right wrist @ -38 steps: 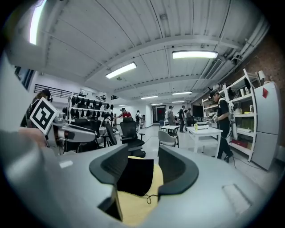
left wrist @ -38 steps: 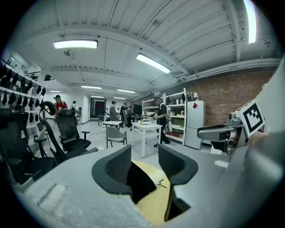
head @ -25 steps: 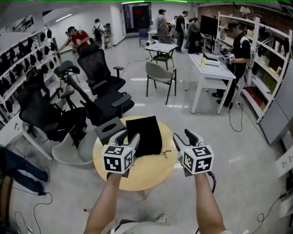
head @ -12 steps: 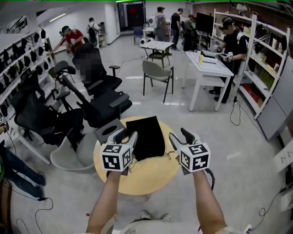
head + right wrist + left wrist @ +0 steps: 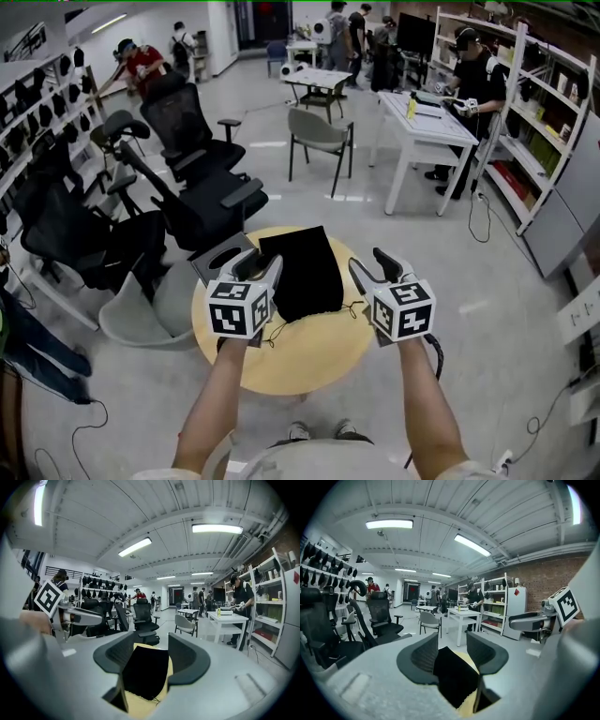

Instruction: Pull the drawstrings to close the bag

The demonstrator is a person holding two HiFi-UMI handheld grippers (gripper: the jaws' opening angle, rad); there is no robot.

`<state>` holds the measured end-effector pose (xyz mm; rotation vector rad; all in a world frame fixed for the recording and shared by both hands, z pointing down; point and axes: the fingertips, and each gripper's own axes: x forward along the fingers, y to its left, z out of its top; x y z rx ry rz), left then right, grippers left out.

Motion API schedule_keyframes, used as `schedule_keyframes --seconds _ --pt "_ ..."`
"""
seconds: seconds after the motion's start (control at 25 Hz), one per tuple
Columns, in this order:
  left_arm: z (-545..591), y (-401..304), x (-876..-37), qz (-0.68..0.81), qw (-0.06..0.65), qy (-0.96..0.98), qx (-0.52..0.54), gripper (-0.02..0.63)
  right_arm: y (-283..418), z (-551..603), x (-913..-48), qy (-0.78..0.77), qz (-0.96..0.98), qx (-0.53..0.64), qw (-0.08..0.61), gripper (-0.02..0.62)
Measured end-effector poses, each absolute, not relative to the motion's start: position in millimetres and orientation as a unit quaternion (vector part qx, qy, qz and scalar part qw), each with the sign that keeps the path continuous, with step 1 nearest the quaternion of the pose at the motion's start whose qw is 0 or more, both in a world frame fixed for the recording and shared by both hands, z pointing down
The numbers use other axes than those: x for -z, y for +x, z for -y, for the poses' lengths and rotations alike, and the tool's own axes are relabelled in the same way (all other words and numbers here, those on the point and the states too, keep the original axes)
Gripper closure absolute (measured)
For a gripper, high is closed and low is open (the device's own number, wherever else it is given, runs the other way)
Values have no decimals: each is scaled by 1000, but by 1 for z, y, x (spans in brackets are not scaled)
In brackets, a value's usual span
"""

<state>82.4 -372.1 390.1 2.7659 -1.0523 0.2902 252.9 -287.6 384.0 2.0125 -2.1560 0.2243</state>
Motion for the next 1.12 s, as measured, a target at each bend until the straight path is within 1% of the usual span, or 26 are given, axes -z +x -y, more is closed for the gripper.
schedule_keyframes --seconds 0.48,0.76,1.12 --pt "372 102 -423 358 96 920 -129 410 273 298 -416 641 751 -93 131 365" --pt "375 105 -456 358 109 913 -164 410 275 309 -453 610 766 -121 160 365" --pt "374 108 -497 342 125 907 -211 410 280 316 -502 562 785 -146 216 365"
